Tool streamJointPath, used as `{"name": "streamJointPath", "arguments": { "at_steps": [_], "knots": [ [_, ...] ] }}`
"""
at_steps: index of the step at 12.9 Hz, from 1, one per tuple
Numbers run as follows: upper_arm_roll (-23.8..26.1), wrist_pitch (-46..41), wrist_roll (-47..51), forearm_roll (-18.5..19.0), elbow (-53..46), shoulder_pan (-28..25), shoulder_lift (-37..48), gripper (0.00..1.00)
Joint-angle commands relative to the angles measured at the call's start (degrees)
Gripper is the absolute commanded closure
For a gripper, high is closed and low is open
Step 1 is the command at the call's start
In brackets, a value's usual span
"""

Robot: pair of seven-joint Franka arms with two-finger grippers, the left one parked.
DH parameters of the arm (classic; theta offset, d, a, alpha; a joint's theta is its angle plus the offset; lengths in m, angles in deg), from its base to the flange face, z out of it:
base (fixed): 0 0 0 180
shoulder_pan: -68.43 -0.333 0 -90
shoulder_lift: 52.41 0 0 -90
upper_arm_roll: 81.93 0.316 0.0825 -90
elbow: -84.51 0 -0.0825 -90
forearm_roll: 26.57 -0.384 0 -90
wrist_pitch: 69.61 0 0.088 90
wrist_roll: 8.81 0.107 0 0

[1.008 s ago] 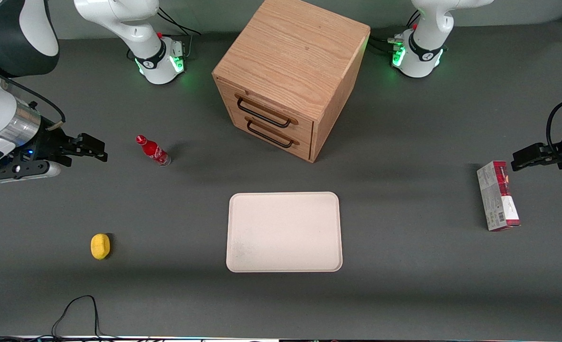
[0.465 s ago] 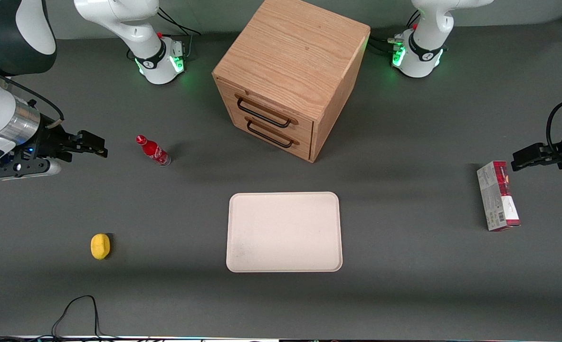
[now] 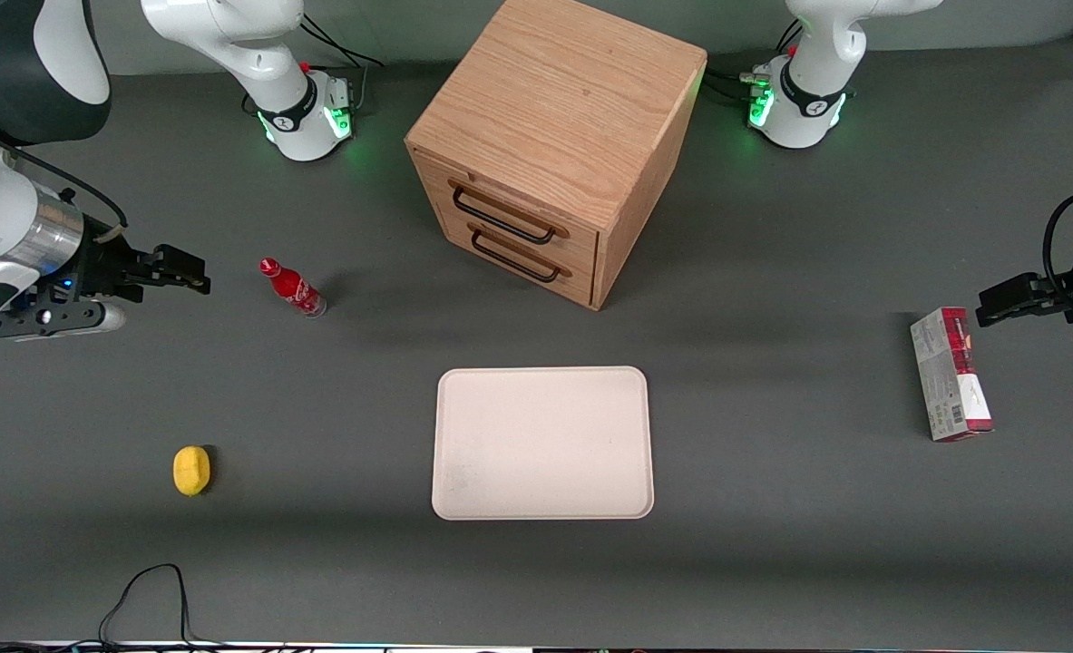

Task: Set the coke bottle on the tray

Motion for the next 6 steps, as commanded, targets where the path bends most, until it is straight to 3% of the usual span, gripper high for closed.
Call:
{"name": "streamJointPath", "arguments": {
  "at_steps": [1,3,6],
  "knots": [
    [-0.08,-0.87,0.56,-0.97,11.27,-0.63,11.1,0.0],
    [0.01,0.36,0.38,-0.97,20.25,-0.71,19.38,0.0],
    [0.01,0.71,0.03,-0.71,24.24,-0.8,23.54,0.0]
  ]
}}
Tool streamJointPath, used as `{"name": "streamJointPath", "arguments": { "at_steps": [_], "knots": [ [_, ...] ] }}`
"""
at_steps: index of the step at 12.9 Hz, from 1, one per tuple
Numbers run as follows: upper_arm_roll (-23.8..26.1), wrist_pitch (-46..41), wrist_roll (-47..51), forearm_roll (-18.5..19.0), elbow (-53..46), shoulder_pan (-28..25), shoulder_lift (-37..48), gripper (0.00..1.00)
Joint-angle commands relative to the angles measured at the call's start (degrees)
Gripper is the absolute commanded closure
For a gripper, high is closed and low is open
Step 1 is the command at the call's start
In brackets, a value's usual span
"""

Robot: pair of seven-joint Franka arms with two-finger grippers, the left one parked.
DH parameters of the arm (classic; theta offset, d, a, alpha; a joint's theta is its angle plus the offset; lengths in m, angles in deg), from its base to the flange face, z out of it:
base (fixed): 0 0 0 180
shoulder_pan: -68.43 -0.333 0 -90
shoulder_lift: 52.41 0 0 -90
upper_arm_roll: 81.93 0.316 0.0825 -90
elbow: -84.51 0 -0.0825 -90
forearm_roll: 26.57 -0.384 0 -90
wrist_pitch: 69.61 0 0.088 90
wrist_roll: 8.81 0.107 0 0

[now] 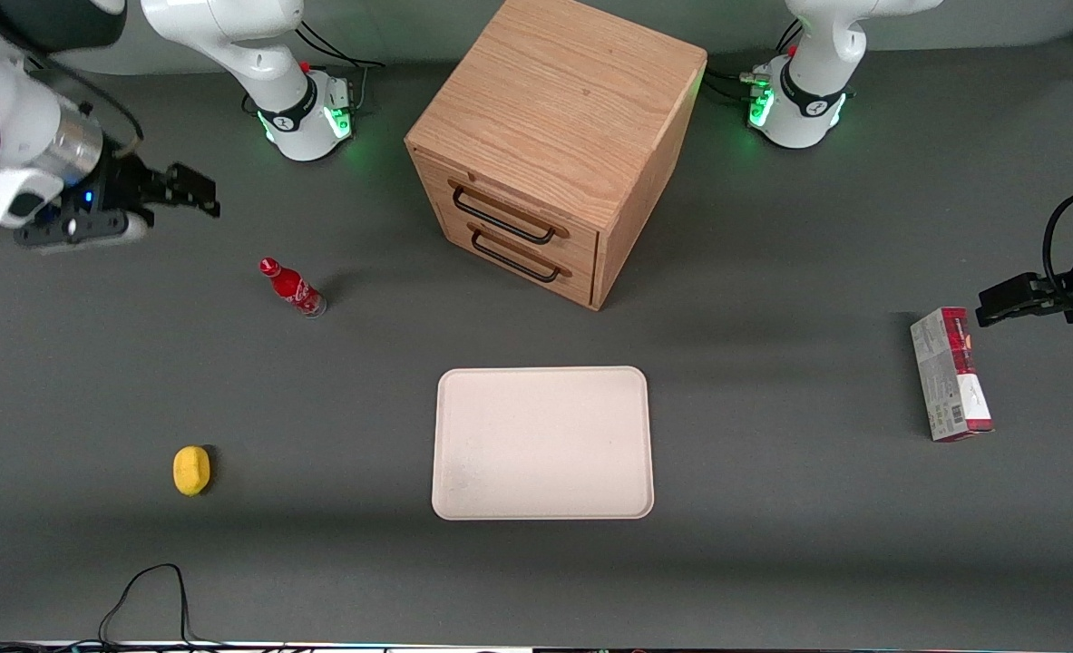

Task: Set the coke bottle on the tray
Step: 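Move the open right gripper over the red Coca-Cola bottle and lower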

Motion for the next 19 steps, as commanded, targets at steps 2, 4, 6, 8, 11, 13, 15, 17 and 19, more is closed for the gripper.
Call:
{"name": "streamJointPath", "arguments": {
  "at_steps": [2,4,6,8,11,13,15,17,19],
  "knots": [
    [-0.11,2.03,0.03,-0.7,5.04,-0.31,4.1,0.0],
    [-0.11,2.3,-0.05,-0.7,5.56,-0.22,4.1,0.0],
    [-0.11,6.76,-0.05,-0.62,9.94,-0.22,4.45,0.0],
    [-0.11,12.29,-0.05,-0.62,14.33,-0.31,4.54,0.0],
    [-0.2,22.22,-1.71,-0.7,21.36,-0.31,3.85,0.0],
    [-0.11,29.24,-1.99,-0.62,25.93,-0.31,2.62,0.0],
    [-0.2,35.23,-1.99,-0.7,29.81,-2.23,1.56,0.0],
    [-0.2,40.33,-1.99,-0.62,31.75,-2.5,-1.07,0.0],
    [-0.2,43.94,-1.99,-0.62,33.42,-2.59,-2.83,0.0]
  ]
}}
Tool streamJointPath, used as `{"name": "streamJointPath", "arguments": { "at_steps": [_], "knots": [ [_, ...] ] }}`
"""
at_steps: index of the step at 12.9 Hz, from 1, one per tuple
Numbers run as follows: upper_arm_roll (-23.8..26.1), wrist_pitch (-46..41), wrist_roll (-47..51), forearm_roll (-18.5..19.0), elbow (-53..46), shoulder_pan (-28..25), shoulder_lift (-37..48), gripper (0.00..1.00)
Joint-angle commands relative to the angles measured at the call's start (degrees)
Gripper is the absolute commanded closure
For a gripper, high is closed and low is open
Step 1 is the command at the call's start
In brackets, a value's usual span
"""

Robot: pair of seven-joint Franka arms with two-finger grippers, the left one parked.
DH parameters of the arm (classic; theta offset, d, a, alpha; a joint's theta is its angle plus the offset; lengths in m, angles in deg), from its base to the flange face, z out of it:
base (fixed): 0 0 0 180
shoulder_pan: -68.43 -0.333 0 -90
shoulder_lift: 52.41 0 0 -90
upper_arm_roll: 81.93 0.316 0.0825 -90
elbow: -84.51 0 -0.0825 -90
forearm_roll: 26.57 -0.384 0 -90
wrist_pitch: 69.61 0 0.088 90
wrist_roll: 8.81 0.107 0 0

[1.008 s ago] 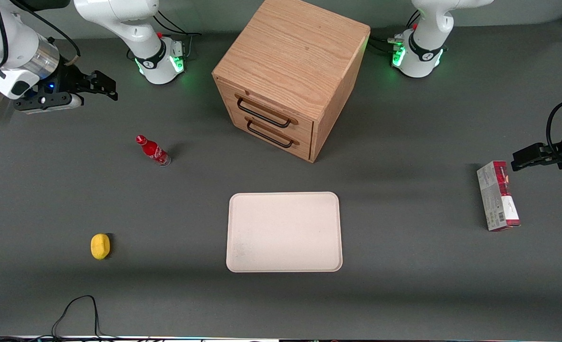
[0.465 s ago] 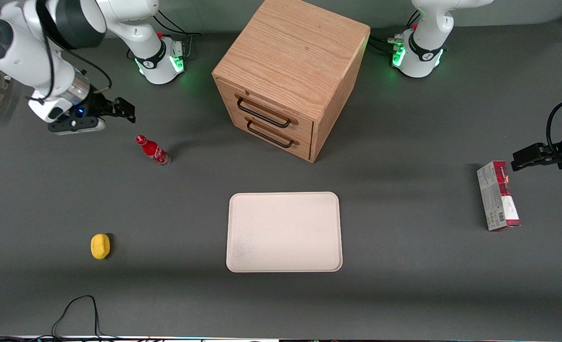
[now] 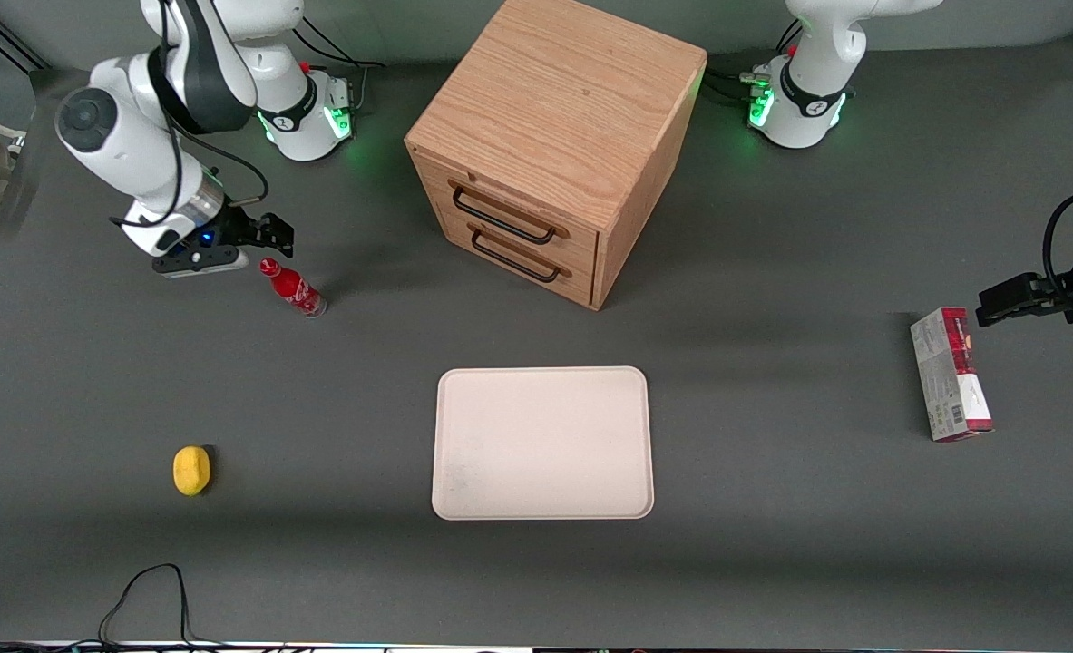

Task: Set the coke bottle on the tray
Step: 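Move the open right gripper over the red Coca-Cola bottle and lower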

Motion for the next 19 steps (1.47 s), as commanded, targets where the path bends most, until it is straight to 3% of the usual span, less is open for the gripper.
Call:
{"name": "streamJointPath", "arguments": {
  "at_steps": [1,8,9,10,11,12,19],
  "knots": [
    [-0.22,3.55,-1.27,-0.61,1.51,-0.26,-1.69,0.0],
    [-0.31,3.99,-2.06,-0.35,1.87,-0.17,-2.48,0.03],
    [-0.31,3.99,-2.06,-0.35,1.96,-0.17,-2.4,0.24],
    [-0.31,3.9,-2.06,-0.35,1.96,-0.17,-2.31,0.64],
    [-0.31,3.9,-2.06,-0.35,1.96,-0.17,-2.22,0.93],
    [-0.31,3.9,-2.06,-0.35,1.96,-0.17,-2.22,1.0],
    [-0.31,3.72,-2.06,-0.35,1.96,-0.17,-2.31,1.0]
  ]
}}
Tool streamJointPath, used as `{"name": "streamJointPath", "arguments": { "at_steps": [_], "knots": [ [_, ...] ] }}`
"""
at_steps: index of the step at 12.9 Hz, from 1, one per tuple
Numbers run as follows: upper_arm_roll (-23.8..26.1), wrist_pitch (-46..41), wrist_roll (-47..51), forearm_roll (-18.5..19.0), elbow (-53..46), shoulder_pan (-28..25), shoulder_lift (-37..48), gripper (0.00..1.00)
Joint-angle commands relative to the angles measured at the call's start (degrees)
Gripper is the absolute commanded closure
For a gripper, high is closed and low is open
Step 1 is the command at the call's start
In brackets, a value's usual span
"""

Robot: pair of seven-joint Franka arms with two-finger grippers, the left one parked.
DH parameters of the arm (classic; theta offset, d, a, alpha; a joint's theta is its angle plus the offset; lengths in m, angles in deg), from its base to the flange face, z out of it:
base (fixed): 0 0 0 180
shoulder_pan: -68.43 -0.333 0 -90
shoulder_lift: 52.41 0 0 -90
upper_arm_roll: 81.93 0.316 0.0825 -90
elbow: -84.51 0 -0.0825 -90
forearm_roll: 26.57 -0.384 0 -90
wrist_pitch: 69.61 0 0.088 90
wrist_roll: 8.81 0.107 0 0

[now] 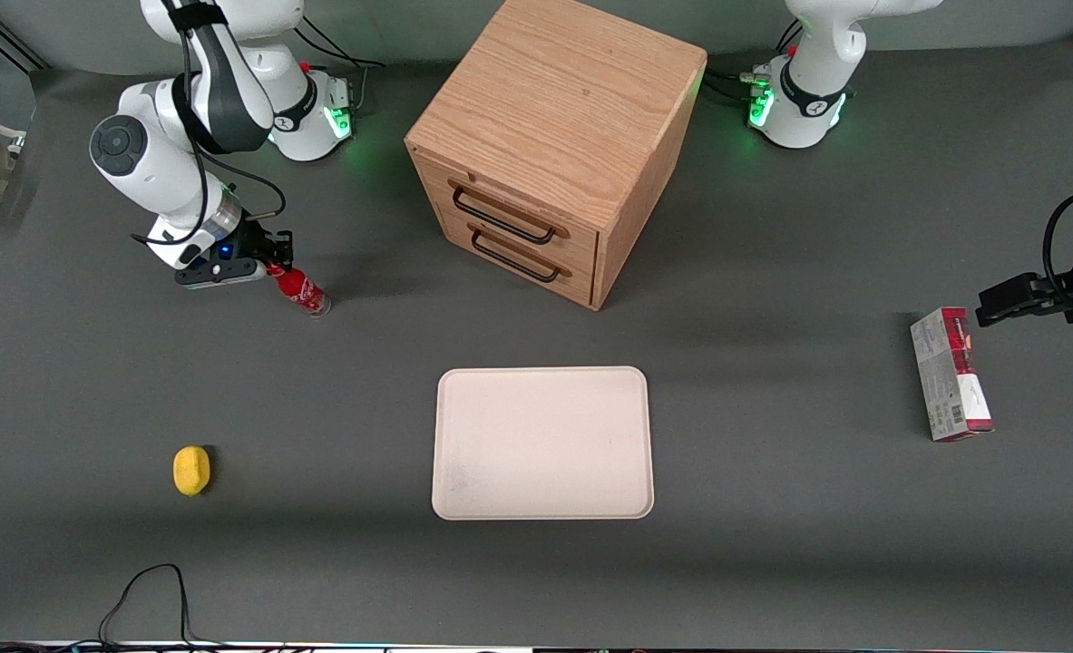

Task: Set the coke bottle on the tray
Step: 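Close the right gripper on the bottle's cap end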

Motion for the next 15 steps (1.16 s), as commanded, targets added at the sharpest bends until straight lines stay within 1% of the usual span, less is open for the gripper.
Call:
{"name": "streamJointPath", "arguments": {
  "at_steps": [1,3,4,8,11,13,15],
  "knots": [
    [-0.23,0.31,-1.33,-0.4,0.13,-0.2,0.56,1.0],
    [-0.23,-4.14,-0.98,-0.4,-2.75,-0.2,1.7,1.0],
    [-0.31,-10.7,-0.89,-0.4,-6.86,-0.2,2.23,1.0],
    [-2.68,-36.89,-0.89,-0.48,-30.91,0.24,0.75,1.0],
    [-2.86,-53.08,-0.36,-0.48,-53.23,0.85,-9.5,1.0],
    [-2.86,-59.08,-0.27,-0.48,-63.28,1.11,-15.76,1.0],
    [-2.86,-59.81,0.16,-0.57,-67.44,1.03,-17.97,1.0]
  ]
}}
